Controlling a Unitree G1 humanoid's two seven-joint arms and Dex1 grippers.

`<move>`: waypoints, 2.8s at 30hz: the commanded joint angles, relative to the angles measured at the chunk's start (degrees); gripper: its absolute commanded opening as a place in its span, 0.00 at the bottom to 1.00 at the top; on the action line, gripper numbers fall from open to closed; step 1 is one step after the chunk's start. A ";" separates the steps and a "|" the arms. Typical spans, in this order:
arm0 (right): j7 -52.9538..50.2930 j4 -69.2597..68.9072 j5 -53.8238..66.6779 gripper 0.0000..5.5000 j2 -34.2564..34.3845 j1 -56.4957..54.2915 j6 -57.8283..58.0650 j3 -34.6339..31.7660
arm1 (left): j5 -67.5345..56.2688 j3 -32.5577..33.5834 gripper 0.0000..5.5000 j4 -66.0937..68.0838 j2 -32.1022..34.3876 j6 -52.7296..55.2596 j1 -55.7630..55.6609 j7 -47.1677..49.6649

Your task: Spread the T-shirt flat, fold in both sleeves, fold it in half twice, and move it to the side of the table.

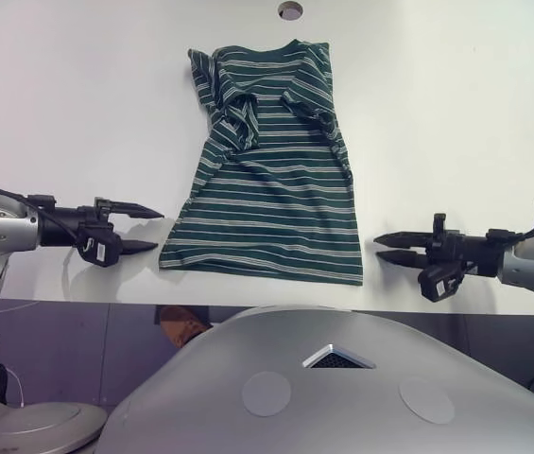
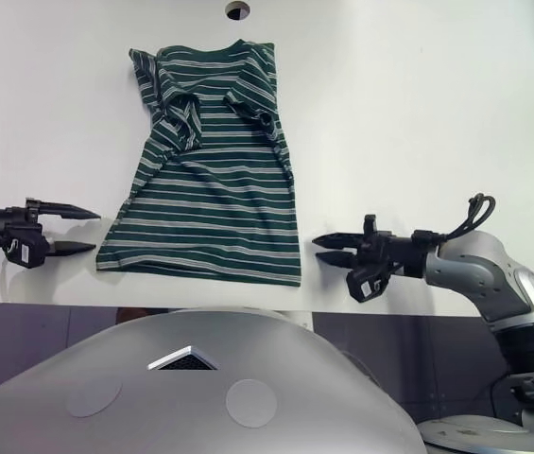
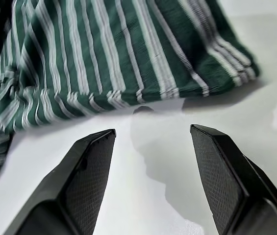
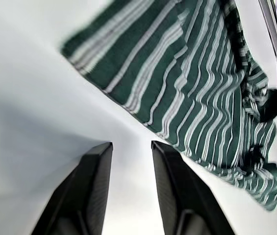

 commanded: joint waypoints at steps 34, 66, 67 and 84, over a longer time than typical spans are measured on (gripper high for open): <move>4.74 16.46 45.92 0.00 26.92 -48.90 80.07 3.47 | -37.01 2.62 0.00 -2.87 -14.39 102.81 -28.46 5.06; -13.23 69.08 20.77 0.11 45.83 -72.14 49.19 -6.68 | -24.50 21.09 0.17 7.55 -30.97 83.92 -33.90 23.87; -12.53 69.34 18.38 0.08 46.54 -71.86 47.50 -4.52 | -26.00 19.58 0.14 1.30 -31.82 83.74 -33.06 20.53; 10.89 62.80 -7.00 0.00 39.61 -58.64 44.67 22.90 | 8.58 -15.94 0.00 2.01 -22.13 71.15 -28.80 14.61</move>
